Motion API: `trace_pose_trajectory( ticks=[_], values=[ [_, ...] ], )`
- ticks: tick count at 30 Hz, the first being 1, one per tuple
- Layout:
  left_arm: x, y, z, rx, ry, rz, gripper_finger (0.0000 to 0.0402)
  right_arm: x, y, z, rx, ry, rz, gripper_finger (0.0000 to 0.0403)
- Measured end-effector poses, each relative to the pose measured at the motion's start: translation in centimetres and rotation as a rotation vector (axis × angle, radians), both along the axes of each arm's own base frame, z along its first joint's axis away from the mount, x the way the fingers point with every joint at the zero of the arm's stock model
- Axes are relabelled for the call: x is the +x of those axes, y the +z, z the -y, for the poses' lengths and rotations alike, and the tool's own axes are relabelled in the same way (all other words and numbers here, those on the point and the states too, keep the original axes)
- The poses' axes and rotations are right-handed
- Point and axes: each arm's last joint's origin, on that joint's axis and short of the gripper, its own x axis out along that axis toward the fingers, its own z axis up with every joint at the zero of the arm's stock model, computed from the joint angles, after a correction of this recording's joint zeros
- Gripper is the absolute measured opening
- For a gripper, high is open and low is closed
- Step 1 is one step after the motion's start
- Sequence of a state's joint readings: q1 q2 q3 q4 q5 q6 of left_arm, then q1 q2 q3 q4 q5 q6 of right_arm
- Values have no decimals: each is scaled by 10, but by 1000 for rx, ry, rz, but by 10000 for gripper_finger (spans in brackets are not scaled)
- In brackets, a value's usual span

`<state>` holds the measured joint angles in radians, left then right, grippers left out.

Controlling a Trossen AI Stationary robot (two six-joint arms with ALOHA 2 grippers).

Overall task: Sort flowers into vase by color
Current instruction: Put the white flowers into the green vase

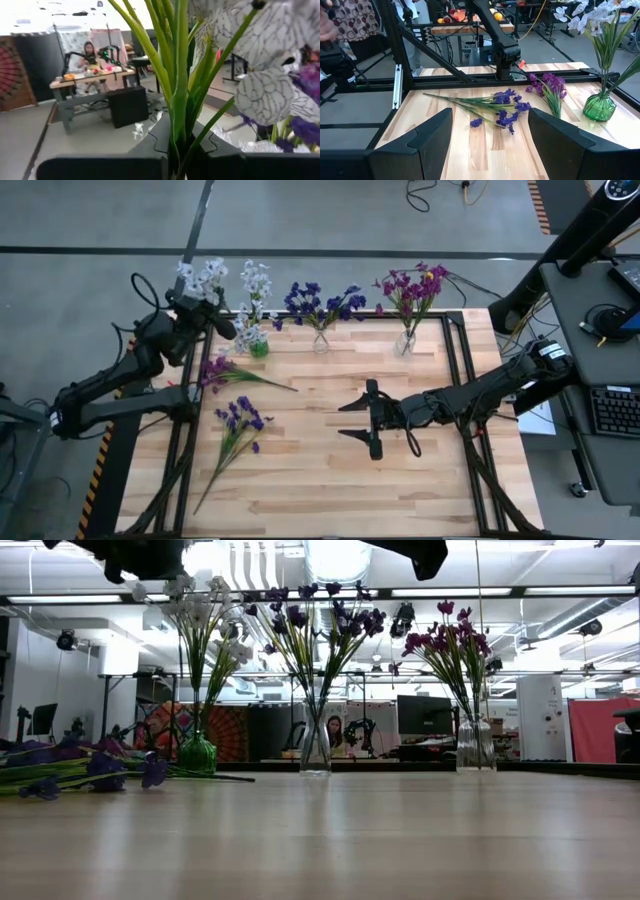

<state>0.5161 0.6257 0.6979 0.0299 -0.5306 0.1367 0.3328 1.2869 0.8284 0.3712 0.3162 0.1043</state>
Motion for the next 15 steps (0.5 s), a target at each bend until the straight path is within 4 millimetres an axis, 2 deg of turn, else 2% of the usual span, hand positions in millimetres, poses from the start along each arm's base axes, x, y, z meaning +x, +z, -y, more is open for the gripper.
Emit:
trace_pose_trajectory(
  ticks=[11, 15],
  values=[
    [5, -31, -18, -72, 6, -77, 5, 0, 0, 0, 0, 0, 0, 254],
    [5, -36, -21, -63, 20, -60, 5, 0, 0, 0, 0, 0, 0, 254]
  ],
)
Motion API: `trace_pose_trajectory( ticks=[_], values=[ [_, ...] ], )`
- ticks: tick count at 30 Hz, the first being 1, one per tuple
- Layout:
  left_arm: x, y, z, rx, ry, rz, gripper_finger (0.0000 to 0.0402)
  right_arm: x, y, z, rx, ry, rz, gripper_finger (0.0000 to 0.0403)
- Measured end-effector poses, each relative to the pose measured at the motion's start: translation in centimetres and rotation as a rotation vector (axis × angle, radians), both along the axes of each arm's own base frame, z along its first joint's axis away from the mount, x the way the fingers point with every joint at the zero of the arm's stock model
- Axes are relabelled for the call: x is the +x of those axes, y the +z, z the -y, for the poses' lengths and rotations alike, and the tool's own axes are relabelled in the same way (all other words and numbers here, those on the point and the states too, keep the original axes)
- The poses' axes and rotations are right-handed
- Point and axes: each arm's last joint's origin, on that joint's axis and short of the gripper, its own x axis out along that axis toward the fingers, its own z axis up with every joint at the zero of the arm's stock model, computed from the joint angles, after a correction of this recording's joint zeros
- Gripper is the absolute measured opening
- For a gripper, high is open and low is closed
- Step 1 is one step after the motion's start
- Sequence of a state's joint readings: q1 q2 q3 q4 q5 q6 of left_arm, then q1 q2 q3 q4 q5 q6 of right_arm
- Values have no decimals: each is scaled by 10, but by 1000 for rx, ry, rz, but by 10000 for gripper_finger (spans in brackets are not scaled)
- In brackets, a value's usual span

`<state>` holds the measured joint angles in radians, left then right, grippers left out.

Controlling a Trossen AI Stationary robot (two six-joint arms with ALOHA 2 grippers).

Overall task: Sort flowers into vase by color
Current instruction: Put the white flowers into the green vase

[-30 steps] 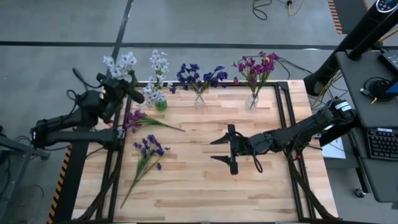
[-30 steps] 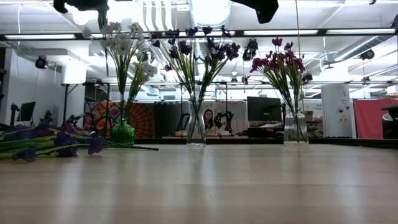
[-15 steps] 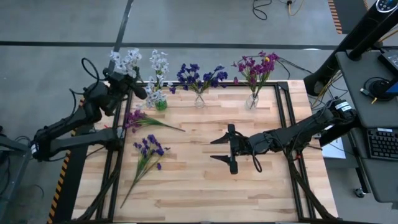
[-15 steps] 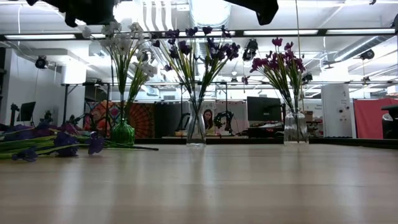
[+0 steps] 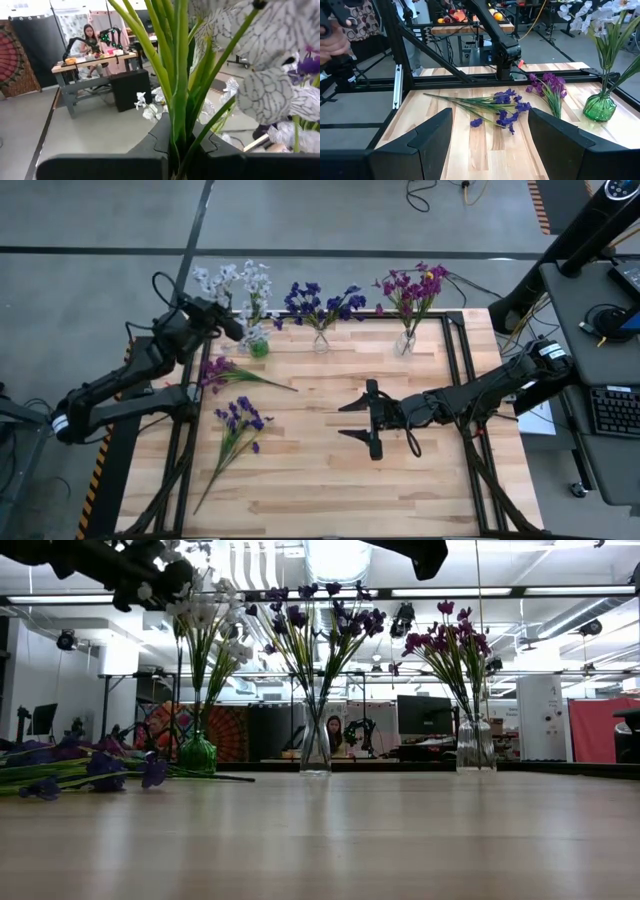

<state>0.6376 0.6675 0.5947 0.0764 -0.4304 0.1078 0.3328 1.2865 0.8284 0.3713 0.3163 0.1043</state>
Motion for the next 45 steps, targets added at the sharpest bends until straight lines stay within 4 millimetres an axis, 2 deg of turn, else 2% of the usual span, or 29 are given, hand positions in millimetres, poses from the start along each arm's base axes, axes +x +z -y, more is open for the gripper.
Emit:
trace_pose_trajectory(
  ticks=[5, 10, 21, 34, 45],
  values=[
    [-1, -5, -3, -11, -57, 76, 5, 0, 0, 0, 0, 0, 0, 254],
    [-4, -19, -9, -69, -21, 107, 5, 0, 0, 0, 0, 0, 0, 254],
    [-4, -34, -10, -110, -22, 170, 5, 0, 0, 0, 0, 0, 0, 254],
    [-3, -33, -11, -98, -53, 213, 5, 1, -2, 0, -3, -1, -5, 254],
    [1, -46, -14, -135, -47, 178, 5, 5, -8, 0, -8, -6, -23, 254]
  ],
)
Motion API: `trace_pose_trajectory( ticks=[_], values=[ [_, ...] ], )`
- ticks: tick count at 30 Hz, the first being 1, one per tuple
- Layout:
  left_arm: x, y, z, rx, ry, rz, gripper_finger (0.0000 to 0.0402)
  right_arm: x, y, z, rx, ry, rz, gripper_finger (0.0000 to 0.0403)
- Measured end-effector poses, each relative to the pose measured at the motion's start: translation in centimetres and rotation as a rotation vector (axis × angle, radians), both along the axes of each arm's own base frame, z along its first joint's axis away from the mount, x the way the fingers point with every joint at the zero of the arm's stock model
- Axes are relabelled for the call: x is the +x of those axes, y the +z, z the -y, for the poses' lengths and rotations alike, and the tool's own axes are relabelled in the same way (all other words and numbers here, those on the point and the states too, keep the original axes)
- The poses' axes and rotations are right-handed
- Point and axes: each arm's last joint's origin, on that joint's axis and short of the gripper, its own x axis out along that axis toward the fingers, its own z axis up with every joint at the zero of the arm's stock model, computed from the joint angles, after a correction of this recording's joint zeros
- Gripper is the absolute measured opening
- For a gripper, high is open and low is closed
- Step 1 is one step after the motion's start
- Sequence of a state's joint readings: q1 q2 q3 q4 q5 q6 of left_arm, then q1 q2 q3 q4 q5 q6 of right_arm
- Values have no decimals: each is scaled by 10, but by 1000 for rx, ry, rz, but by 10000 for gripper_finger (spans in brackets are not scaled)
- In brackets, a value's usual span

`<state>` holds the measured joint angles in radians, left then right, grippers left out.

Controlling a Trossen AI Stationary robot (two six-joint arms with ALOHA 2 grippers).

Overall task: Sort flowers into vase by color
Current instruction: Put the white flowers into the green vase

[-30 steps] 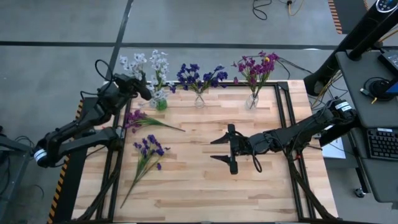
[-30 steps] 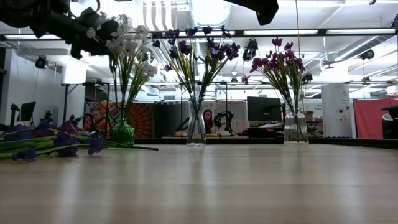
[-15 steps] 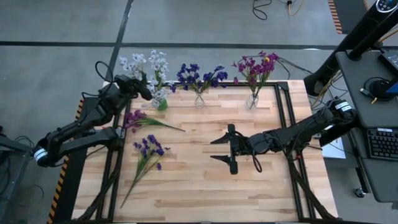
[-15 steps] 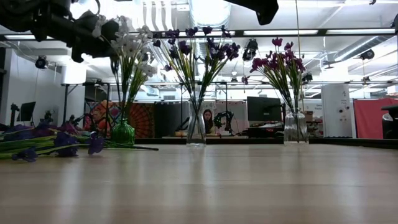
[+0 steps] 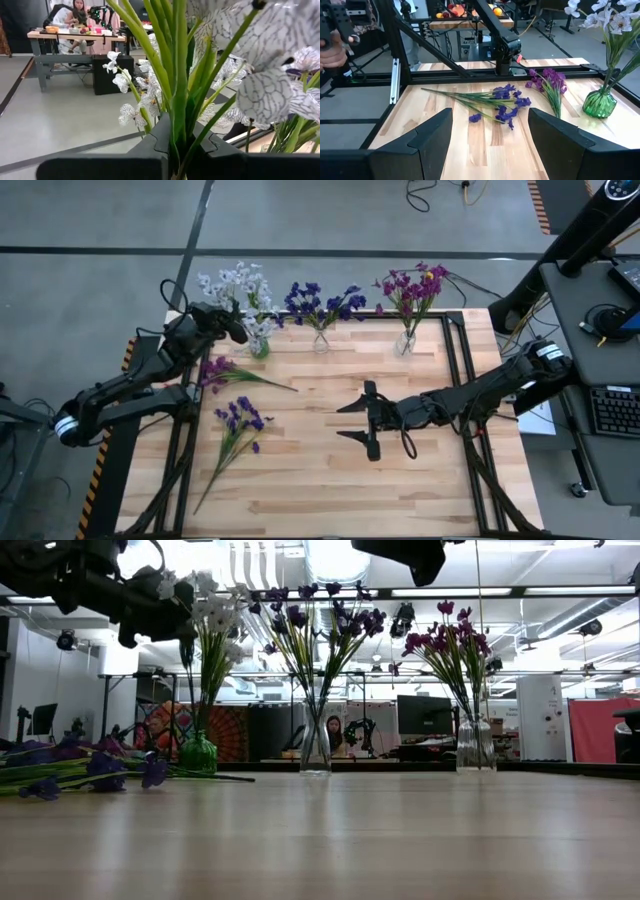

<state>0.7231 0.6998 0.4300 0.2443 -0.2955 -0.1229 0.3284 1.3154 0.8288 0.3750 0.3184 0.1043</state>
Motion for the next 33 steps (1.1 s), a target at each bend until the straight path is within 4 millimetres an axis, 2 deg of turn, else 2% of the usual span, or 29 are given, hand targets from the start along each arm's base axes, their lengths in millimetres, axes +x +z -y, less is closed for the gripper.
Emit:
trace_pose_trajectory(
  ticks=[33],
  values=[
    [5, -8, -5, 26, -6, -136, 13, 2, -3, 2, 3, -18, -10, 254]
  ],
)
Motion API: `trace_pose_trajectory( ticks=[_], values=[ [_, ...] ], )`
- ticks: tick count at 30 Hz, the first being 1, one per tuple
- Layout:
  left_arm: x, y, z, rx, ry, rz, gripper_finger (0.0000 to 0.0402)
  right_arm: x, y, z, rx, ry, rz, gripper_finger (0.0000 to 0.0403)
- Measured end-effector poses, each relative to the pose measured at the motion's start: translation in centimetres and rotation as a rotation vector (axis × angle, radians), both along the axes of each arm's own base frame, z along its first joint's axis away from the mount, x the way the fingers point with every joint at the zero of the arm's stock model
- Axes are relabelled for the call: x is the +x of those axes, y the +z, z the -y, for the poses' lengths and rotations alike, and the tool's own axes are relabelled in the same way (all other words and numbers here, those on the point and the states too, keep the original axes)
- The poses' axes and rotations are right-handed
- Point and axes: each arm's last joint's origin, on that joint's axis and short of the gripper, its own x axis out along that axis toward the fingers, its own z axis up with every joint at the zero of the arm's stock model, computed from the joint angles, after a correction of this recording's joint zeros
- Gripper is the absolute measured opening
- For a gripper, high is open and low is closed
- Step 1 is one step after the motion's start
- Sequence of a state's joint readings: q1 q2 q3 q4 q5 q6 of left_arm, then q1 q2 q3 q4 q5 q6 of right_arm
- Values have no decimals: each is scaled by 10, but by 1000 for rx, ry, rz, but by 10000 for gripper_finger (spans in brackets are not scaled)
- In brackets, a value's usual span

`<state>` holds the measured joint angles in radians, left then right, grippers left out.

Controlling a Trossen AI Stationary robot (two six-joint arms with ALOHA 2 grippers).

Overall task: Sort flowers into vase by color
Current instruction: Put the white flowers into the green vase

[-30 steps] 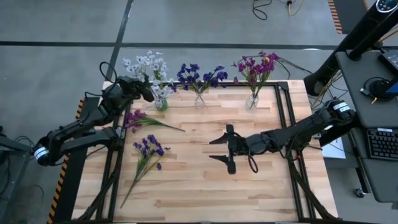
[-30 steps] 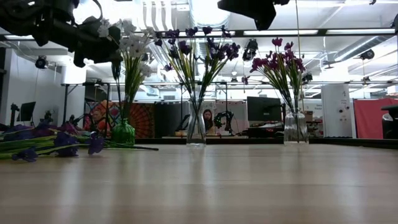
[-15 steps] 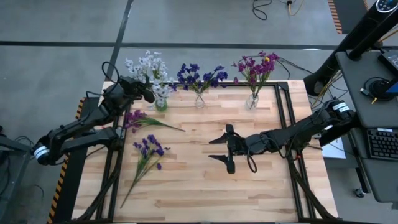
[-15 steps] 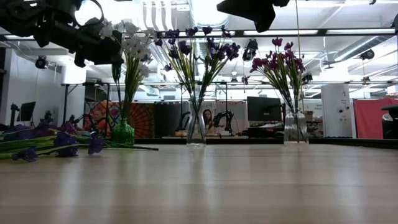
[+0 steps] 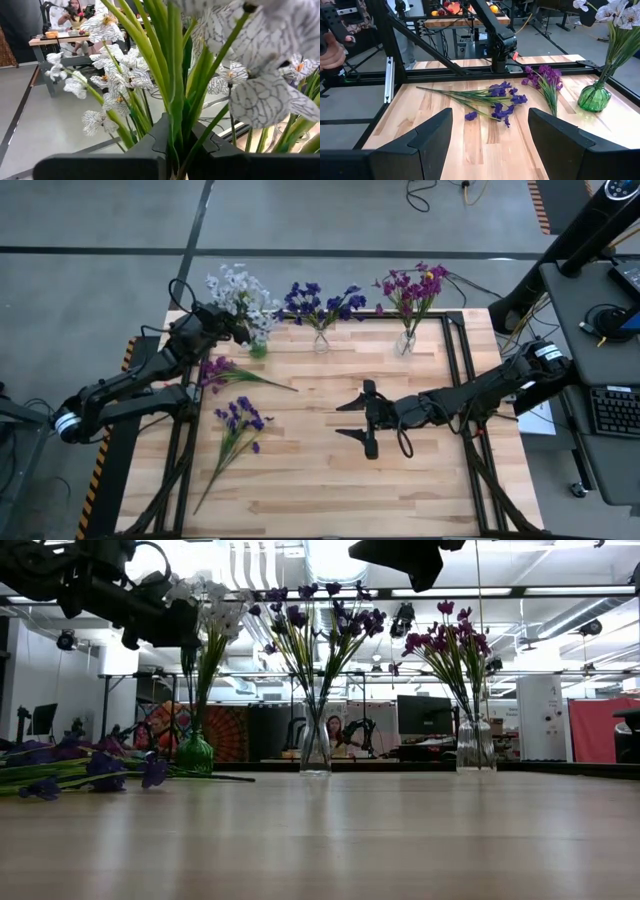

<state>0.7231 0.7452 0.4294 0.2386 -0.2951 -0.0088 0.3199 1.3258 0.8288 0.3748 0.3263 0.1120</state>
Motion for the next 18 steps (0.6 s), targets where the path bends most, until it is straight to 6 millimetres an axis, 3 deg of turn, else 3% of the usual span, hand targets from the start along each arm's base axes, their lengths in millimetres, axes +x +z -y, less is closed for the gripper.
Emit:
trace_pose_trajectory(
  ticks=[9, 18],
  values=[
    [1, 1, 1, 2, -56, 8, 34, 0, 0, 0, 0, 0, 0, 254],
    [1, 0, 1, -9, -55, 18, 117, 0, 0, 0, -1, 0, -2, 254]
  ],
)
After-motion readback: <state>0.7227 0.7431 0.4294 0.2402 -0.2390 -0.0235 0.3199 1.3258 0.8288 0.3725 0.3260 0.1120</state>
